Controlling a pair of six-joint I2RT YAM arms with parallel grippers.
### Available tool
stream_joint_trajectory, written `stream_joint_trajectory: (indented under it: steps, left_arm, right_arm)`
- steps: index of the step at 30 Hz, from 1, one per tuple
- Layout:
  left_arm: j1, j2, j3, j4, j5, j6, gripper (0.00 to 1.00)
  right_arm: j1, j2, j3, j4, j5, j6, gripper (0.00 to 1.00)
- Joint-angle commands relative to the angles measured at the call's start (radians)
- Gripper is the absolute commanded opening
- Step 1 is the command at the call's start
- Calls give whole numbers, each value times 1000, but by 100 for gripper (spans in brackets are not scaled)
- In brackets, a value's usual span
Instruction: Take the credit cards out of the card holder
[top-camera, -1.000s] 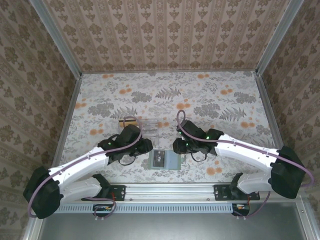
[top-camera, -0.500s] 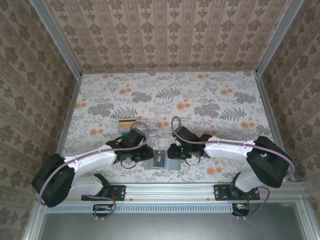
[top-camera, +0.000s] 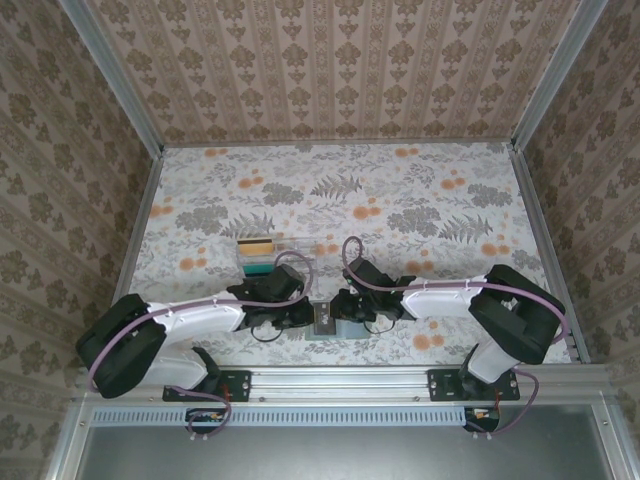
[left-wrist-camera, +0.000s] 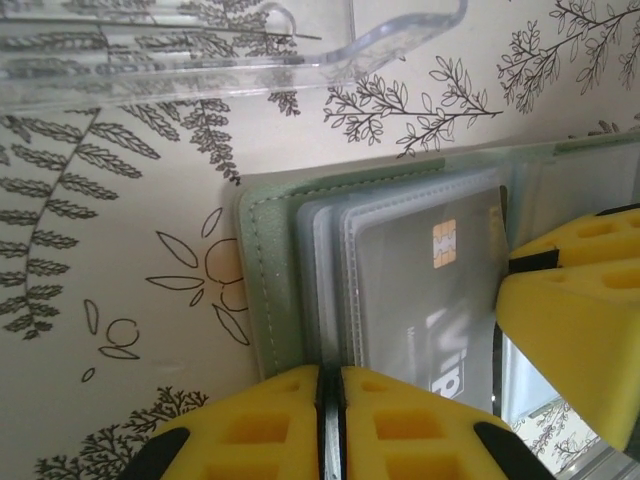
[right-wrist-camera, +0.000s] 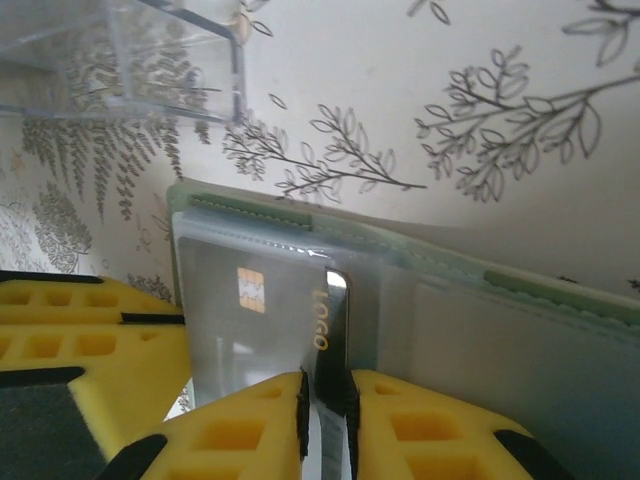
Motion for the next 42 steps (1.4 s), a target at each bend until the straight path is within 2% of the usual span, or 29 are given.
stream_joint_trajectory:
  steps: [1, 9, 13, 15, 19, 34, 37, 41, 42]
  left_arm:
    - [-27, 40, -6, -33, -37, -18, 13]
    - [-39, 57, 0, -85, -79, -40, 7]
    - [-46, 85, 8, -91, -79, -42, 7]
    - [-49, 96, 19, -102, -83, -42, 5]
    - [-52, 128, 42, -142, -90, -44, 0]
    - [-53, 183, 40, -206, -116, -85, 0]
    - [-56, 182, 45, -206, -116, -82, 0]
    - [-64, 188, 54, -205, -115, -84, 0]
    - [-65, 189, 55, -205, -116, -84, 0]
  right_arm:
    - [14, 10, -20, 35, 0, 43, 21]
    - [19, -36, -45, -7, 27, 29, 22]
    - [18, -25, -57, 24, 9, 31, 4]
    - [19, -26, -58, 27, 10, 33, 0]
    - [15, -41, -66, 15, 20, 30, 0]
    - [-38, -151, -152, -24, 21, -4, 0]
    - [-39, -162, -160, -4, 9, -6, 5]
    - [-39, -156, -179, 51, -12, 16, 18]
    - [-39, -154, -185, 62, -16, 19, 18]
